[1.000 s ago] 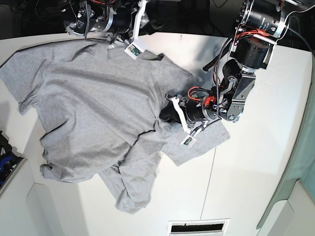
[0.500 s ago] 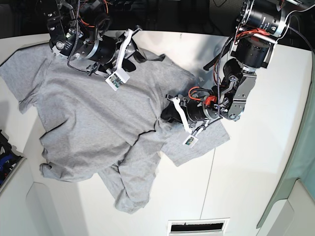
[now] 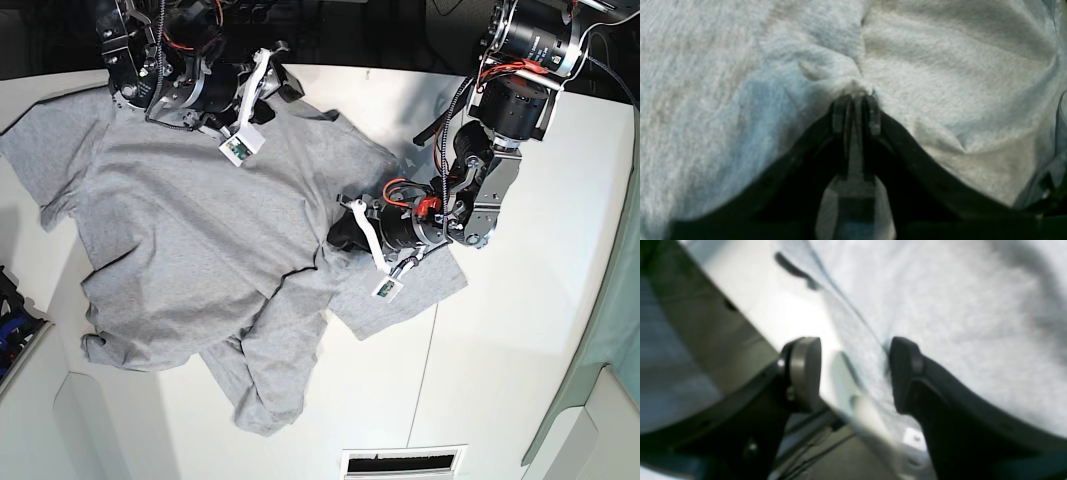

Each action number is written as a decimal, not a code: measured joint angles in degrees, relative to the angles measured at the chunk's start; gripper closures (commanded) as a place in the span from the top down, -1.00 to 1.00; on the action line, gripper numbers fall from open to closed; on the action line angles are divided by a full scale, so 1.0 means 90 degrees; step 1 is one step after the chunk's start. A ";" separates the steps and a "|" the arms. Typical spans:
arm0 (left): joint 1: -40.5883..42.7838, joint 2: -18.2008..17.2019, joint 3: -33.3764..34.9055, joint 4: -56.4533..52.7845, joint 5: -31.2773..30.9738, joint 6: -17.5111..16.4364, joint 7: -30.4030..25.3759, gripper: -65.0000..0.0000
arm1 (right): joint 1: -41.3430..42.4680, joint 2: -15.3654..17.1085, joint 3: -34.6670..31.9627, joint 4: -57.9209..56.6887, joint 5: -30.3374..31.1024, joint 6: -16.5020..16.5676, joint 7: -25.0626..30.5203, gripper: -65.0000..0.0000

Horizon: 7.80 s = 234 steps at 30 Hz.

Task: Layout the t-shirt on the table in an organized manner, then fold the t-shirt properly
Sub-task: 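Pull the collar edge outward with the right gripper to straighten the shirt, then slide the left gripper along the shirt side toward the hem, smoothing it, then pinch the shirt side with the left gripper and drag it outward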

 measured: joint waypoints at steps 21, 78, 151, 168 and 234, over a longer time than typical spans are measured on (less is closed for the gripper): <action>-0.0053 0.0002 0.0000 0.0000 0.0100 0.0024 0.0092 -0.67 | -0.1875 0.0670 0.0007 0.1248 0.0491 0.0022 -0.0250 0.00; 0.0459 -0.0777 0.0024 0.1858 -0.0653 0.0175 0.1875 -0.67 | -0.1902 0.0590 0.2125 0.2244 0.0988 -0.0141 -0.0092 0.00; 0.2050 -0.2208 -0.0121 0.2331 -0.1710 0.0170 0.1132 -0.67 | 0.0908 0.0930 0.3813 -0.1460 0.0452 -0.1064 0.0262 -0.51; -0.0168 -0.1236 -0.0163 0.1600 -0.0002 0.0925 0.0437 0.02 | 0.1729 0.0920 0.4036 -0.1246 0.0508 -0.1018 0.0597 -0.24; -0.1902 -0.0537 0.0401 -0.1911 0.0323 0.1044 -0.0782 -1.00 | 0.2543 0.0357 0.4061 -0.3619 -0.0306 -0.0772 0.1358 -0.13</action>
